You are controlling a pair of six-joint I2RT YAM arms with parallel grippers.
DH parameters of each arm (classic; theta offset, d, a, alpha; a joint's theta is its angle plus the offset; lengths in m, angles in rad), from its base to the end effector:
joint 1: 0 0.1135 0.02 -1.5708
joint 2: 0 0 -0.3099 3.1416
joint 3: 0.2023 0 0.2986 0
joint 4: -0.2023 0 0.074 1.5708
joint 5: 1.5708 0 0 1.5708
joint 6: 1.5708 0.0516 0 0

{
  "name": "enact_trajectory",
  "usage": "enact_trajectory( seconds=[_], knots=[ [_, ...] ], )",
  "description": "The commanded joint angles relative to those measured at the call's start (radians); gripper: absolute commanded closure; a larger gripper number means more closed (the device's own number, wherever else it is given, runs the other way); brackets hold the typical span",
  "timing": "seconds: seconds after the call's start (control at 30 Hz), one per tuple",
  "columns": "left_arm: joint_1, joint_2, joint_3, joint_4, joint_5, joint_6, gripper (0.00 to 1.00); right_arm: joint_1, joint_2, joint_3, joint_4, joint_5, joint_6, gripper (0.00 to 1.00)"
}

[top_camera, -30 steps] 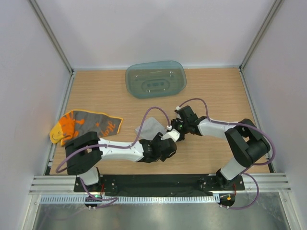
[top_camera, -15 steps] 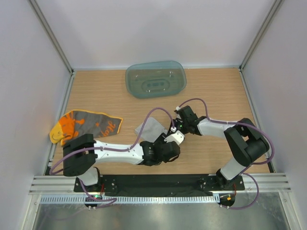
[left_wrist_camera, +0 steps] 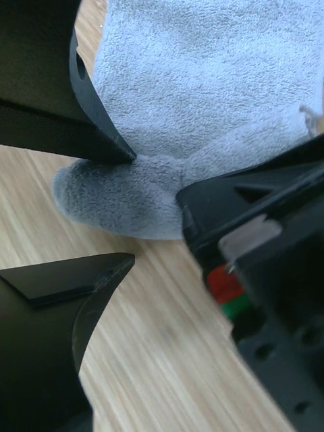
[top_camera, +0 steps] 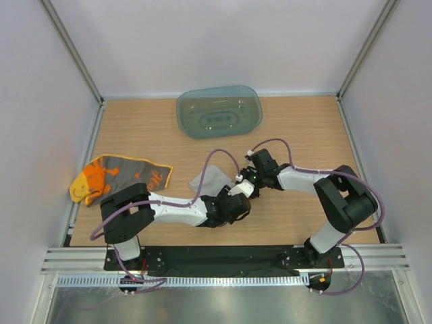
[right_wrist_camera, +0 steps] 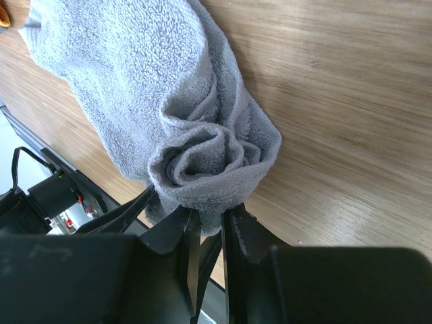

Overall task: Roll the towels
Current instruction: Roll the towel

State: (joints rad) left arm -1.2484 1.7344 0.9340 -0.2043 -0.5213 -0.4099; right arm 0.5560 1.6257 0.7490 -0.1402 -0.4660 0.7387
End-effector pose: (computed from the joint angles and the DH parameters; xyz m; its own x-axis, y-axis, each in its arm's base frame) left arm 0.1451 -0.3532 0.1509 -0.5393 0.5238 -0.6594 0.5702 0.8034 0.1718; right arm 0.2710 0.1957 0.1343 -0.9867 0.0951 -0.1316 -0.0106 0.7710 0.6367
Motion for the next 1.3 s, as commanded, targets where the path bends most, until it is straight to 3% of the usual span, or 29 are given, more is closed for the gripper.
enact_trajectory(
  seconds=[0.0, 0.33, 0.47, 0.73, 0.83, 0.9, 1.0, 1.1, 1.27],
  knots=[
    [0.021, 0.037, -0.049, -0.004, 0.055, -0.018, 0.45, -0.001, 0.016, 0.024, -0.025, -0.011, -0.025, 0.99],
    [0.024, 0.007, -0.083, -0.006, 0.13, -0.047, 0.78, -0.076, 0.066, 0.053, -0.021, -0.091, -0.059, 0.99],
    [0.024, -0.033, -0.089, -0.006, 0.184, -0.075, 0.96, -0.102, 0.082, 0.087, -0.061, -0.089, -0.081, 0.99],
    [0.073, -0.144, -0.103, 0.02, 0.323, -0.138, 1.0, -0.174, 0.163, 0.116, -0.076, -0.091, -0.122, 0.96],
    [0.087, -0.165, -0.109, 0.025, 0.34, -0.142, 1.0, -0.198, 0.189, 0.125, -0.079, -0.076, -0.127, 0.84],
    [0.095, -0.182, -0.115, 0.039, 0.357, -0.151, 1.0, -0.208, 0.194, 0.133, -0.082, -0.059, -0.127, 0.66],
    [0.11, -0.203, -0.135, 0.06, 0.4, -0.165, 1.0, -0.223, 0.189, 0.161, -0.114, -0.019, -0.134, 0.47],
    [0.138, -0.237, -0.165, 0.104, 0.472, -0.19, 1.0, -0.246, 0.177, 0.2, -0.165, 0.033, -0.15, 0.34],
    [0.182, -0.285, -0.218, 0.187, 0.567, -0.228, 1.0, -0.294, 0.143, 0.285, -0.283, 0.133, -0.197, 0.33]
  ],
)
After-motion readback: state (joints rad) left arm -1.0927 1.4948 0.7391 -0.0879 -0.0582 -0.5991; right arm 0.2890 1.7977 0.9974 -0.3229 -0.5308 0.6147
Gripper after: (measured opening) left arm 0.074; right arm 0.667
